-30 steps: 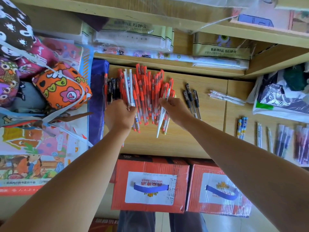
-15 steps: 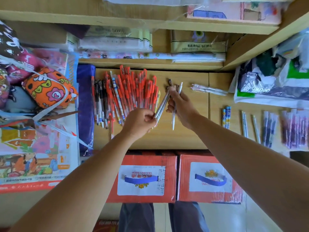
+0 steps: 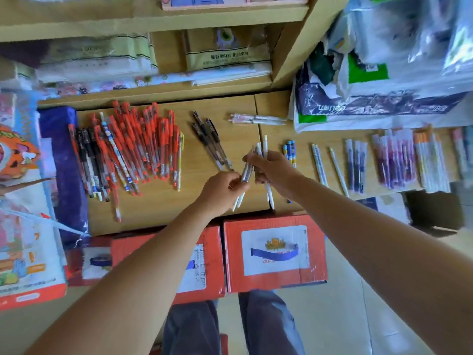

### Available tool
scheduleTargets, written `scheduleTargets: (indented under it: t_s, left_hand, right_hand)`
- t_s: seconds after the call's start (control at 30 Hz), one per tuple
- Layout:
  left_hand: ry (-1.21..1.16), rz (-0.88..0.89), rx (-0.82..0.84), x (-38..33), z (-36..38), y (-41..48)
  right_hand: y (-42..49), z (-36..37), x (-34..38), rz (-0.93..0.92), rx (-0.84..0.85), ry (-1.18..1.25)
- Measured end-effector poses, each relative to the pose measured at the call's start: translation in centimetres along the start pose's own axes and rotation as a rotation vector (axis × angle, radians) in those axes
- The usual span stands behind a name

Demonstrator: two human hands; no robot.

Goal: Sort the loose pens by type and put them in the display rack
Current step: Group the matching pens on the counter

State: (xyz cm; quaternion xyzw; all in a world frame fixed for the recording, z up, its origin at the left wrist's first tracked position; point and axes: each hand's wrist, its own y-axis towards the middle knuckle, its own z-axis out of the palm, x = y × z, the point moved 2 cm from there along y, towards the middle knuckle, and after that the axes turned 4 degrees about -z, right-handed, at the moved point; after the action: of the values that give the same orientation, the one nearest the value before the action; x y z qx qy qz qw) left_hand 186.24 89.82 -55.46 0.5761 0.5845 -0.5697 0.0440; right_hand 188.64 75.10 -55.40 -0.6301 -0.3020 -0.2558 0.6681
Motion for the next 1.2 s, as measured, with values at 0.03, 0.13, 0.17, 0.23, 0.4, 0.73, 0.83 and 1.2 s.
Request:
scheduleTargets:
  t_s: [0.03,0.13,0.17,0.23,0.4,0.73,0.83,1.2]
  left_hand:
    - [0.008,-0.013,0.004,-0.4,0.7,0.2]
    - [0.012,-0.059,-0.031,-1.5,2.7,1.1]
    - [-0.004,-0.076,-0.026,-1.9,3.4,1.4]
    - [-0.033,-0.108,0.001,-2.9,4.8,2.0]
    - [-0.044,-0.103,0.066,-6.4,9.1,3.7]
    - [0.255,-0.088,-0.079,-9.6,13.9,6.6]
    - [0.417,-0.034,-0.222,-9.7,13.6,7.0]
    - [0.389,-0.056,-0.33,-8.1,13.9,8.4]
  right_hand:
    - [-0.2,-1.1,-0.3,0.002,-0.02,0.007]
    - [-0.9,-4.6,-1.1,0.03,-0.132,0.068]
    - [-1.2,-5.9,-1.4,0.042,-0.173,0.069]
    - [-1.7,-8.4,-2.0,0.037,-0.239,0.044]
    - [-3.2,-13.4,-3.3,0.048,-0.196,0.009]
    - [-2.1,-20.4,-5.4,0.031,-0.329,-0.327]
    - [-0.5,-21.1,-5.3,0.028,-0.359,-0.494]
    - [1.7,-20.2,-4.9,-0.129,-0.362,-0.942]
